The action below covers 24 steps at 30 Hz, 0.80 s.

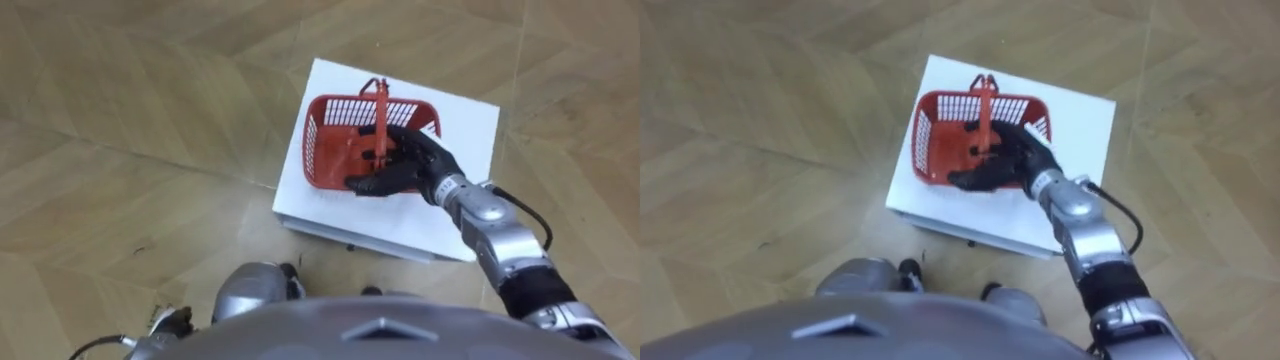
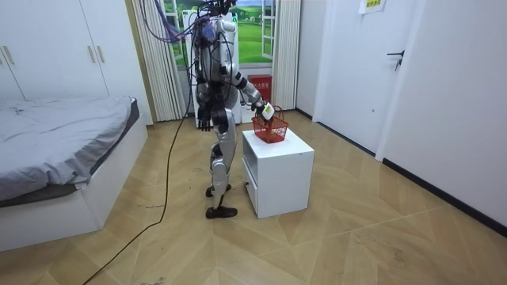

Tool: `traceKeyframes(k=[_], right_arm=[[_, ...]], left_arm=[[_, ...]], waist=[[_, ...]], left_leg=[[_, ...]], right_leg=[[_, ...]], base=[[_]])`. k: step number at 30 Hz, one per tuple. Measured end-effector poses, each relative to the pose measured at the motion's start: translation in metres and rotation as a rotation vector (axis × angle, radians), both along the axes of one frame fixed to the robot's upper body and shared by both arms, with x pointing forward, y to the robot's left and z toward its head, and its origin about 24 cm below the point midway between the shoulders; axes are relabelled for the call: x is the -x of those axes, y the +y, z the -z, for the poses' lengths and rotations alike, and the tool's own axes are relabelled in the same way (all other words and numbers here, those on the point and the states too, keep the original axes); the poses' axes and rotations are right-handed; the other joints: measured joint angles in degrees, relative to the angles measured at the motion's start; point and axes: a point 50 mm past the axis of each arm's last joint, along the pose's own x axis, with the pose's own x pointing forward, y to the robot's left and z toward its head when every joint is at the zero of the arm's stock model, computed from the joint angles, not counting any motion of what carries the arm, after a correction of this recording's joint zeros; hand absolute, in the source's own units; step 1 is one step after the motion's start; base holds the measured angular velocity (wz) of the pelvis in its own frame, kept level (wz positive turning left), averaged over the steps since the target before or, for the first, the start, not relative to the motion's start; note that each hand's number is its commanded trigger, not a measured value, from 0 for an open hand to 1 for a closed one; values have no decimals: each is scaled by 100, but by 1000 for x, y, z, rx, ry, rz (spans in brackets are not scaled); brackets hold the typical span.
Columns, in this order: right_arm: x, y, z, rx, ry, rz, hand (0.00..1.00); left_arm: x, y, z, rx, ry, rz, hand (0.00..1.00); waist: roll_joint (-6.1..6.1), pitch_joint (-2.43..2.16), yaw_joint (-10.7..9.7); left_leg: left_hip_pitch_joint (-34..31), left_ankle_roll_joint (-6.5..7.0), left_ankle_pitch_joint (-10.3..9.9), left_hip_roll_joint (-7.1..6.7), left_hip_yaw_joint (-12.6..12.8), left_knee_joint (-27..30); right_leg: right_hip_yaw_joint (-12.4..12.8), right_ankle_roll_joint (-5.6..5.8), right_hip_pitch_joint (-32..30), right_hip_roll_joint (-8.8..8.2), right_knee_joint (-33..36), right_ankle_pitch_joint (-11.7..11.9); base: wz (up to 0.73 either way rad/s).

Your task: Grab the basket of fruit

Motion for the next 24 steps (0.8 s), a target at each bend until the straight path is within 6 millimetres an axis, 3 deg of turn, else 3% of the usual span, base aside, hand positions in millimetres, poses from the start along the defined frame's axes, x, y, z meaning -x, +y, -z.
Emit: traceKeyframes(k=[5,11,17,22,24], right_arm=[[-2,-4,-1,2,-8,17,0],[-5,-6,-6,12,-33,30,0],[-3,-3,-11,-9,-67,55,0],[-2,-6,-11,17,-77,90,0],[-2,-9,-12,32,-88,116,0]], left_arm=[[1,-1,0,24,8,-8,0],[4,-2,0,34,18,-10,0],[2,0,0,25,11,-9,0],[0,1,0,8,-7,-7,0],[0,1,0,-1,-11,-6,0]], waist=[[-18,-23,-104],[-109,-54,-204],[-155,-47,-231],[-175,-14,-246],[-169,-13,-329]], left_leg=[[31,-54,24,62,-7,5],[145,-58,20,67,-9,5],[280,-58,21,55,12,-72],[432,-67,18,57,136,-186],[458,-67,18,55,143,-207]], right_leg=[[-19,-68,-4,66,83,-3],[-13,-69,96,68,103,-3],[23,-69,164,64,101,-3],[41,-69,203,66,94,-3],[34,-69,222,65,92,-3]], base=[[-3],[0],[-1],[-13],[-7]])
